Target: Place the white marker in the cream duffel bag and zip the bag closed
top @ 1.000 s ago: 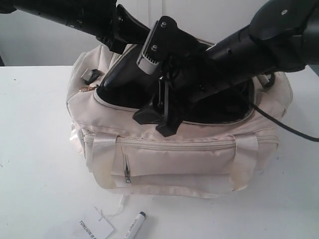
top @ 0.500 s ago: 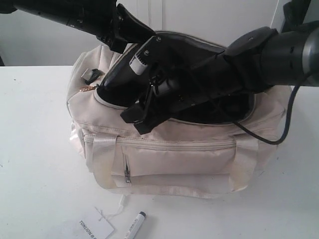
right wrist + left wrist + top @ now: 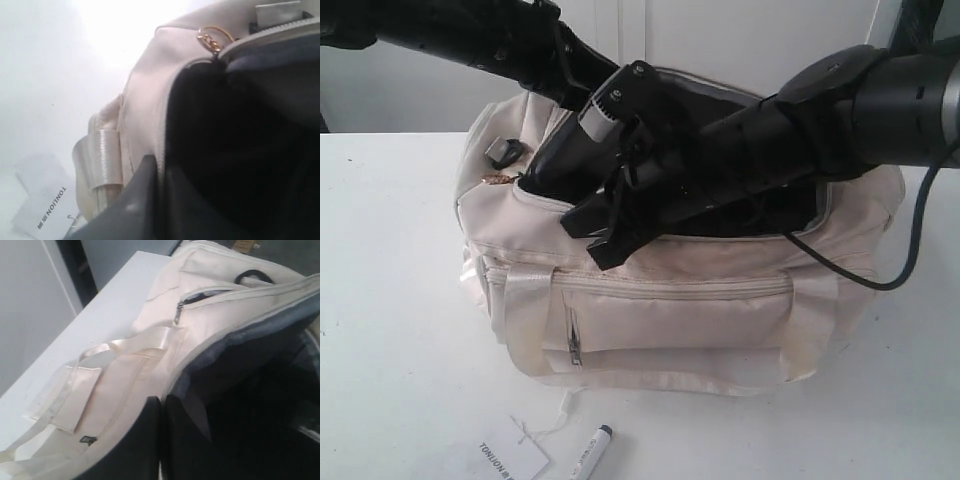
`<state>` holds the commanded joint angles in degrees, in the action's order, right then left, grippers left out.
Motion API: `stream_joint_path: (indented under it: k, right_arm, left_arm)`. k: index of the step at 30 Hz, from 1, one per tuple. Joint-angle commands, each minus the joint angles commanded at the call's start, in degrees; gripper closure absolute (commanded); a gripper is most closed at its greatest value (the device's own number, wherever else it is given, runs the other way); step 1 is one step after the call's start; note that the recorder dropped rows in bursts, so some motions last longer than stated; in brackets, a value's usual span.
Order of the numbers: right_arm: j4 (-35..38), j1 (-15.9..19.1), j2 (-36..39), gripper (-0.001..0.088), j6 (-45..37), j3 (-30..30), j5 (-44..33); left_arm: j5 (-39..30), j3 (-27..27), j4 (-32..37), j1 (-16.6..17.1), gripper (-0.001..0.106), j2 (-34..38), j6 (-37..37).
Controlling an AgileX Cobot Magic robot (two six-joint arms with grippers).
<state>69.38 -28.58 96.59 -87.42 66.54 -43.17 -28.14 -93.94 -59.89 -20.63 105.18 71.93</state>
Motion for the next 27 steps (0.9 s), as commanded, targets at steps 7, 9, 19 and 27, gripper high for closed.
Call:
stream_joint_path:
  k: [7,9,19,27]
  right_arm:
    - [-0.12,0.00,-0.82,0.0868,-2.62,0.00,-1.59]
    - [-0.12,0.00,-1.17,0.0868,-2.60,0.00,-1.59]
    - [-2.22,0.00,-1.14,0.0868,-3.12,0.00,-5.99]
    - [-2.74,0.00,-1.14,0.0868,-6.27,0.00,-10.10]
  left_arm:
    - [10.30,0.00,0.00,0.00,0.105,2.11,0.25]
    - [12.73,0.00,0.00,0.00,0.105,2.93,0.25]
    - [23.41,-0.11,0.00,-0.10,0.105,5.89,0.25]
    - [30.98,-0.20,0.00,-0.10,0.105,8.15,0.14]
